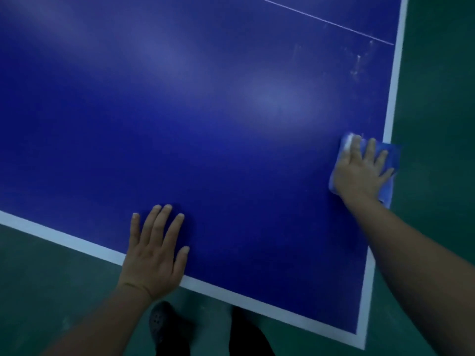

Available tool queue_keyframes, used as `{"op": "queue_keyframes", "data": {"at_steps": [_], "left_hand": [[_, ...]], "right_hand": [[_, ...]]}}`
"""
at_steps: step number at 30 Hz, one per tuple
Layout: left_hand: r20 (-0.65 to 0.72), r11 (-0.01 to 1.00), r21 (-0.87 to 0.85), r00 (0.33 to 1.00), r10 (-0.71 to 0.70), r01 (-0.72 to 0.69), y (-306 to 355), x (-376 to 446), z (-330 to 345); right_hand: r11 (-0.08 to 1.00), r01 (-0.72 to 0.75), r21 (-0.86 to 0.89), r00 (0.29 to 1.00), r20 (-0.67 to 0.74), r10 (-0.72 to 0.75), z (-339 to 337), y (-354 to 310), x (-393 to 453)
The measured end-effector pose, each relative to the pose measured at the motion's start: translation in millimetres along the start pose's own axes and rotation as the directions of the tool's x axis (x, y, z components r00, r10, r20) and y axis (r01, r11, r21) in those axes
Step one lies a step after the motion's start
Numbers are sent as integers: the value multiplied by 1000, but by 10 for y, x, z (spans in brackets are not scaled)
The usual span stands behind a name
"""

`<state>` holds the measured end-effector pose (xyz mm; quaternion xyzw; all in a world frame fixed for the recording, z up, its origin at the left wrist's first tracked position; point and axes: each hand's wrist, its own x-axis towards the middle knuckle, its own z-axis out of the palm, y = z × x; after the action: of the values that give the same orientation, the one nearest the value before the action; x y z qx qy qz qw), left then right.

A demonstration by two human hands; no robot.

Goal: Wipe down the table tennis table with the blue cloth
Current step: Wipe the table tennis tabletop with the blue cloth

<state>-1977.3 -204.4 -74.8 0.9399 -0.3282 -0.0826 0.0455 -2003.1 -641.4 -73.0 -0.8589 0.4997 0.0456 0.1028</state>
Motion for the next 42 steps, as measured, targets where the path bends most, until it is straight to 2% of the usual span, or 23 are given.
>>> {"op": "queue_keyframes", "data": {"at_steps": [3,5,7,9,10,12,14,16,19,21,23,24,28,30,32,33,34,36,38,39,40,41,42], "left_hand": [[-77,993,-70,992,-98,92,173,-25,-15],[-101,985,-139,988,-118,104,441,-34,9],[-99,977,-191,989,-110,90,750,-22,66],[-66,974,-205,992,-107,92,945,-14,145],[-46,976,-196,993,-109,98,988,-5,162],[-19,982,-157,994,-105,101,1009,12,169],[8,985,-144,995,-99,99,1020,17,150],[10,983,-152,994,-107,107,1026,27,139],[-1,983,-149,994,-108,106,1030,15,154],[-16,983,-151,994,-106,103,1018,9,161],[-21,982,-154,994,-112,107,1024,21,150],[-27,982,-158,993,-111,105,1032,29,145],[-35,986,-138,994,-100,94,1037,23,162],[-27,988,-130,995,-92,88,1021,18,169],[-21,988,-127,996,-91,87,1006,11,174],[-22,987,-132,995,-93,90,1005,6,176],[-28,986,-139,995,-97,92,1006,-1,177],[-48,984,-153,994,-98,90,1004,-1,180],[-58,983,-162,993,-98,88,992,2,174],[-59,983,-159,993,-98,88,989,5,173],[-59,984,-154,994,-97,87,989,2,175],[-57,984,-156,994,-98,88,989,-1,179],[-56,983,-162,993,-100,90,987,-7,181]], "right_hand": [[1000,-29,-4,997,-73,29,87,-261,-177],[983,177,-40,981,-79,-180,220,-650,-534],[867,491,-82,870,-13,-494,371,-838,-921],[761,643,-85,766,63,-640,364,-612,-939],[761,637,-121,770,63,-635,314,-393,-770],[849,488,-202,869,16,-495,168,69,-307],[956,263,-126,964,-14,-267,-20,431,107],[990,138,-7,990,-15,-138,-80,461,174],[956,286,-67,956,-43,-289,103,172,-426],[803,587,-98,809,40,-587,263,73,-1018],[647,756,-97,654,122,-747,295,136,-1152],[648,755,-96,655,130,-744,255,184,-987],[844,520,-131,854,89,-513,33,226,-171],[829,547,-119,837,88,-539,17,-6,28],[728,676,-116,737,126,-664,75,-403,22],[629,767,-129,642,162,-750,109,-577,-50],[484,863,-142,504,199,-841,150,-697,-155],[82,992,-99,108,299,-948,211,-621,-464],[-228,973,-11,-209,360,-909,197,-144,-658],[-303,953,25,-290,376,-880,142,117,-612],[-326,945,39,-315,386,-867,63,327,-474],[-287,958,18,-270,401,-875,-21,471,-282],[-187,982,-22,-163,400,-902,-90,556,-68]]}}
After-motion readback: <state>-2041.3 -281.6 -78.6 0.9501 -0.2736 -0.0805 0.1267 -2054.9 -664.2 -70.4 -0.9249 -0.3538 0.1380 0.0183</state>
